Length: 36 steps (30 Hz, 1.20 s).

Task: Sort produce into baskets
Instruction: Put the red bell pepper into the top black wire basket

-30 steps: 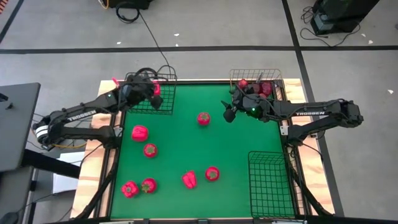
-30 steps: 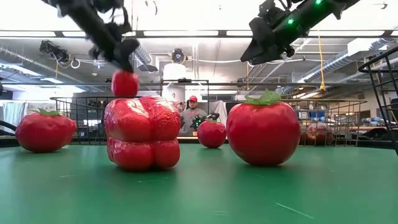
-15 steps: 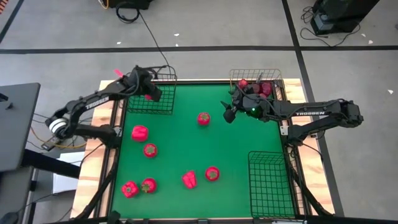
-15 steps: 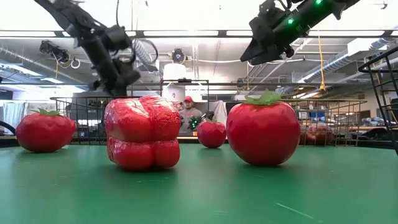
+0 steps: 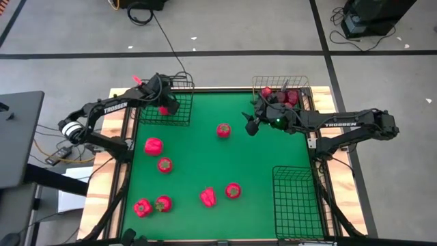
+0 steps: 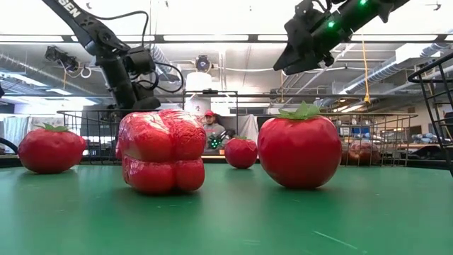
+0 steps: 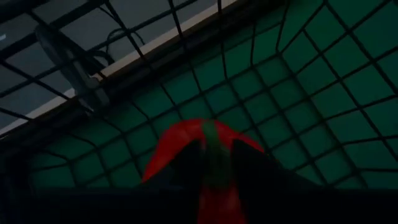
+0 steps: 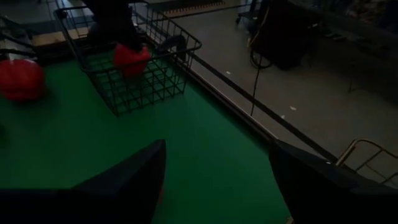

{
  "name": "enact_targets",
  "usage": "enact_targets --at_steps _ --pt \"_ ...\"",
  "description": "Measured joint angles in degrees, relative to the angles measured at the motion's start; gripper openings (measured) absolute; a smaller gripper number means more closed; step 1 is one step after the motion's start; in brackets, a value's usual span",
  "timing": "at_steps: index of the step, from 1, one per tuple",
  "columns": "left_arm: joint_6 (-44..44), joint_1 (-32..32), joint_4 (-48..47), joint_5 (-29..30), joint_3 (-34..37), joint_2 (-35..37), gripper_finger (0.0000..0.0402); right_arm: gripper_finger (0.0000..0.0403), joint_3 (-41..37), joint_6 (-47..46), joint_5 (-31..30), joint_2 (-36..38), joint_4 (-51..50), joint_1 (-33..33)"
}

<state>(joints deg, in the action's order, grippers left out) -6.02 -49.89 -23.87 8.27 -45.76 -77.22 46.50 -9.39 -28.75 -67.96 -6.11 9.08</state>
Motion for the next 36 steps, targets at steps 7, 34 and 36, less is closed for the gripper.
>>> enact_targets --at_steps 7,34,36 --pt "0.9 1.8 0.8 0.0 -0.1 4.6 0.0188 0.0294 0.0 0.2 0.3 0.0 0.0 0.0" --pt "-16.2 45.9 -32.6 -0.6 -0.1 24.0 0.0214 0.0294 0.0 -5.0 17.6 -7.8 13.0 -0.9" --pt "-19.5 47.9 -34.0 0.1 -0.1 24.0 0.0214 0.0294 0.0 -3.7 20.6 -11.1 17.4 -1.6"
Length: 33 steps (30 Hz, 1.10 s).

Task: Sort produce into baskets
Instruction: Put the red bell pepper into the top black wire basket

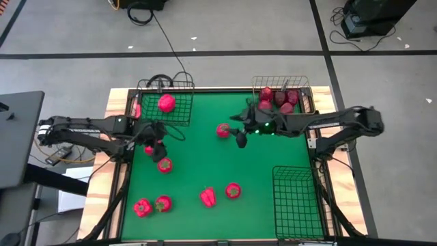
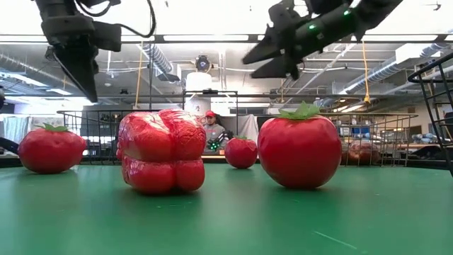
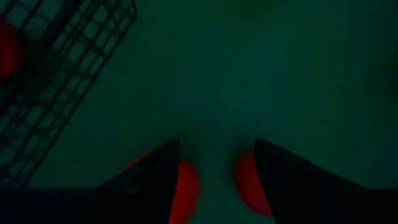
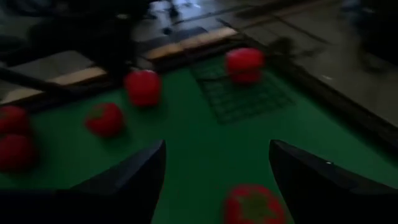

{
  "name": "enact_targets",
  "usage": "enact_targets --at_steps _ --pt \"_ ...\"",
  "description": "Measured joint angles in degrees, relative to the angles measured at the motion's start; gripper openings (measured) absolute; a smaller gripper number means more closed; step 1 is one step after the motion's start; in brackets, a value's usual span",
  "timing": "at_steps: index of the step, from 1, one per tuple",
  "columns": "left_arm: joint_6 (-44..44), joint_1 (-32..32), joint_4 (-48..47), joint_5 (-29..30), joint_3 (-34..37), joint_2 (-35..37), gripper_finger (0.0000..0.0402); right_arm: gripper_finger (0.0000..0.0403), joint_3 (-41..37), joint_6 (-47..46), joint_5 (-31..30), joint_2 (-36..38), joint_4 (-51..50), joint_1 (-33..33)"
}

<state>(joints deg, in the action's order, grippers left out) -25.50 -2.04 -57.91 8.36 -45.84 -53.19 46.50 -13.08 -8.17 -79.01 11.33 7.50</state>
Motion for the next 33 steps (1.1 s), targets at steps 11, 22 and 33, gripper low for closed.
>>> enact_targets --at_steps 11,22,33 --pt "-12.8 9.2 -9.2 3.9 0.0 0.0 0.0214 0.0325 14.5 5.2 3.3 -19.7 8.5 -4.9" --pt "-15.5 14.7 -19.4 1.8 0.0 0.0 0.0214 0.0354 30.5 6.9 1.7 -33.3 0.0 -6.3" --pt "-2.3 14.0 -14.2 9.7 0.0 -0.8 0.0214 0.0354 31.5 8.6 1.8 -31.3 -6.6 -6.7"
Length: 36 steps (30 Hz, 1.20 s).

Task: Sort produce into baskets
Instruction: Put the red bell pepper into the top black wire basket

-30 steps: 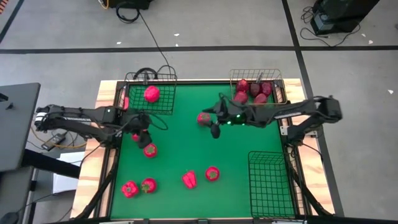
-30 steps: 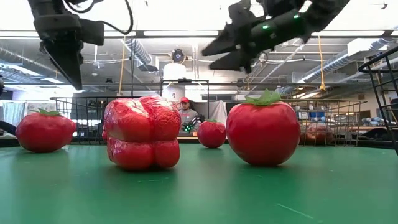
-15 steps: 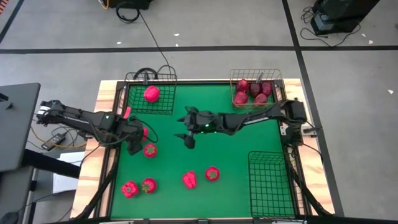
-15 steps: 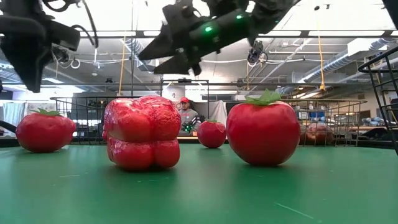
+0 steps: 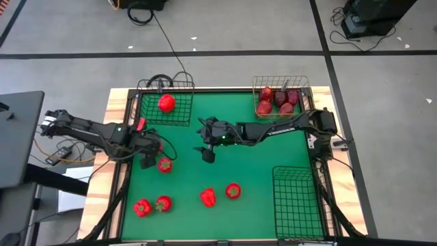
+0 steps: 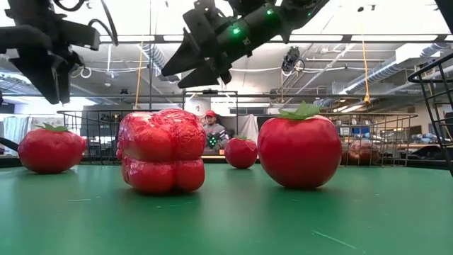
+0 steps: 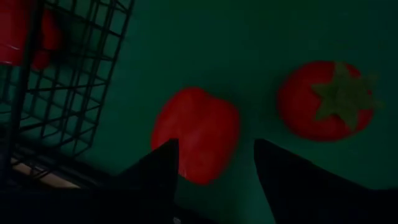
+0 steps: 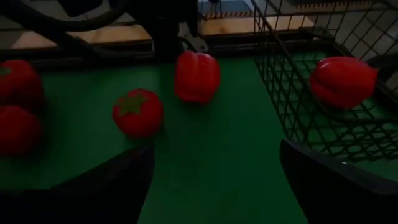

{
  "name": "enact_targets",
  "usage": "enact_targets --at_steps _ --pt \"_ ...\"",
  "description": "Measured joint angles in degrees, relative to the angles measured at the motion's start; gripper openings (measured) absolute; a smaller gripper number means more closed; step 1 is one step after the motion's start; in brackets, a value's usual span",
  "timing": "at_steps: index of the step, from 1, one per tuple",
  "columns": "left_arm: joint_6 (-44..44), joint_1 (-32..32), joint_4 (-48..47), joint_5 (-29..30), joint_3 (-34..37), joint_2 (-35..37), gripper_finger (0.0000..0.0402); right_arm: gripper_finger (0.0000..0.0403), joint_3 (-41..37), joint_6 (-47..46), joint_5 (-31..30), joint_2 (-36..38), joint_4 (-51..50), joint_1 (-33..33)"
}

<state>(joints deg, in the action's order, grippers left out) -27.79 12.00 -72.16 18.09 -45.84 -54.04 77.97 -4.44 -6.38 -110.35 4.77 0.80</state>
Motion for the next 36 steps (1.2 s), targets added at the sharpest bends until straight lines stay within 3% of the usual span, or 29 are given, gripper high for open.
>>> enact_targets --at_steps 4,9,16,26,36 --pt "0.2 -1.6 0.6 0.7 0.5 -2.8 0.0232 0.0354 0.0 0.6 0.0 0.2 -1.1 0.0" --pt "0.8 -4.1 1.4 0.9 1.4 -9.0 0.0297 0.0354 0.0 1.2 0.0 0.3 -2.0 0.0" --pt "12.4 -6.7 1.1 0.9 1.9 -17.6 0.0391 0.0354 0.0 1.2 0.1 0.3 -2.8 0.0" --pt "14.5 -14.3 4.8 0.6 2.6 -20.6 0.0388 0.0354 0.0 1.2 0.1 0.3 -4.1 0.0" --pt "15.5 -23.4 8.7 -6.0 2.9 -24.2 0.0388 0.0354 0.0 1.2 1.4 0.3 -5.7 0.0"
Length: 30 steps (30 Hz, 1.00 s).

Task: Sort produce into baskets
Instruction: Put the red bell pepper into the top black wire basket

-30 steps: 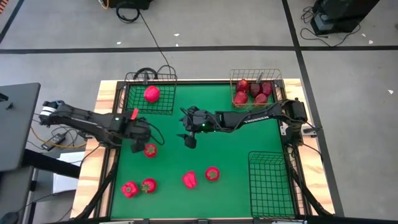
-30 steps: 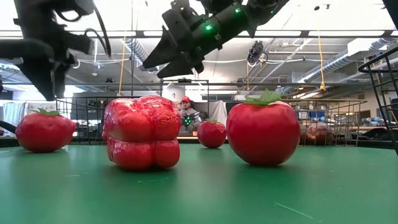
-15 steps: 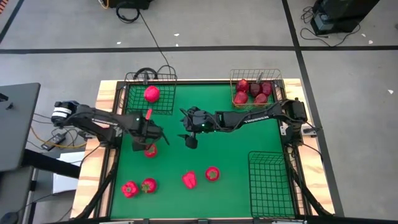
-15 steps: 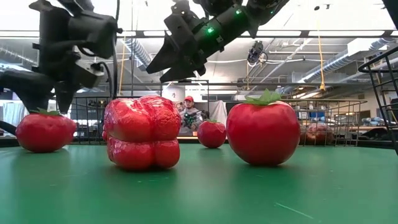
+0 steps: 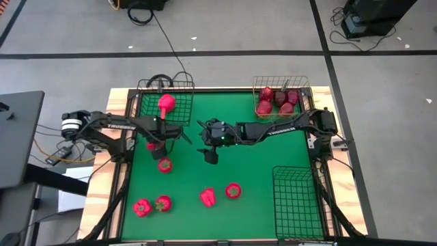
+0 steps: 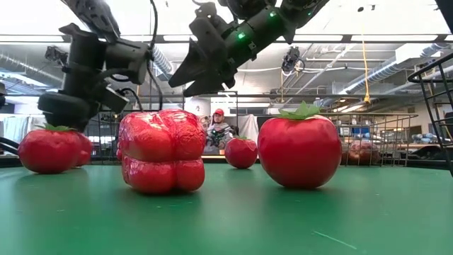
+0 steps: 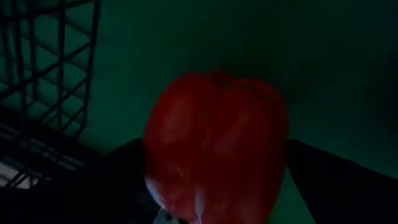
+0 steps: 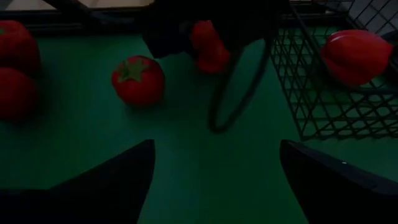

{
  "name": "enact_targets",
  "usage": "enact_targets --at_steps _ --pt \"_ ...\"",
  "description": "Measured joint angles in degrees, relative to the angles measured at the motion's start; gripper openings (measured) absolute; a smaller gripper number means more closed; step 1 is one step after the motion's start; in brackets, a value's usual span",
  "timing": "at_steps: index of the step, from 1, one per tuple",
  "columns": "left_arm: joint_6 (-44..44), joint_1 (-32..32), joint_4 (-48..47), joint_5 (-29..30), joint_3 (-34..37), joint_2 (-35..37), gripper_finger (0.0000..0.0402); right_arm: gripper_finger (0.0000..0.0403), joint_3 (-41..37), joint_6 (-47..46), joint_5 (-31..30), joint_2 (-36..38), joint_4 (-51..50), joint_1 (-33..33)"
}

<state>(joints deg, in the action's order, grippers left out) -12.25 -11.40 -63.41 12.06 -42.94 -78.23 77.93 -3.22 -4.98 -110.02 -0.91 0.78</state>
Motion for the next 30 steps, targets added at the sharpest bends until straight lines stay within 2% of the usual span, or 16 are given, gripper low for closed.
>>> enact_targets --at_steps 5,10,14,16,20,25,30 --pt "-0.2 -0.3 6.3 -0.8 -0.3 -2.5 0.0387 0.0354 0.0 0.0 0.3 0.0 -0.8 -0.1" --pt "-1.4 -0.2 5.5 -0.7 -0.2 -2.2 0.0361 0.0354 0.0 0.0 0.3 0.5 -2.8 -0.1" --pt "-4.4 0.3 1.7 -2.1 -1.5 -1.3 0.0328 0.0350 0.0 0.0 0.1 1.3 -3.3 -0.1" --pt "-5.3 1.0 -1.3 -4.2 -3.0 -0.9 0.0328 0.0346 0.0 -0.1 0.1 1.7 -3.0 -0.1" --pt "-6.0 2.9 -5.0 -3.0 -6.0 1.0 0.0328 0.0338 0.0 -0.2 0.1 3.0 -4.4 -0.4" --pt "-4.7 4.1 -5.4 0.2 -8.8 2.9 0.0348 0.0330 0.0 -0.1 -0.1 3.4 -5.7 -0.5" --pt "-3.4 4.1 -8.2 -2.1 -12.4 2.9 0.0329 0.0329 0.0 -0.1 -1.2 3.5 -6.9 -0.6"
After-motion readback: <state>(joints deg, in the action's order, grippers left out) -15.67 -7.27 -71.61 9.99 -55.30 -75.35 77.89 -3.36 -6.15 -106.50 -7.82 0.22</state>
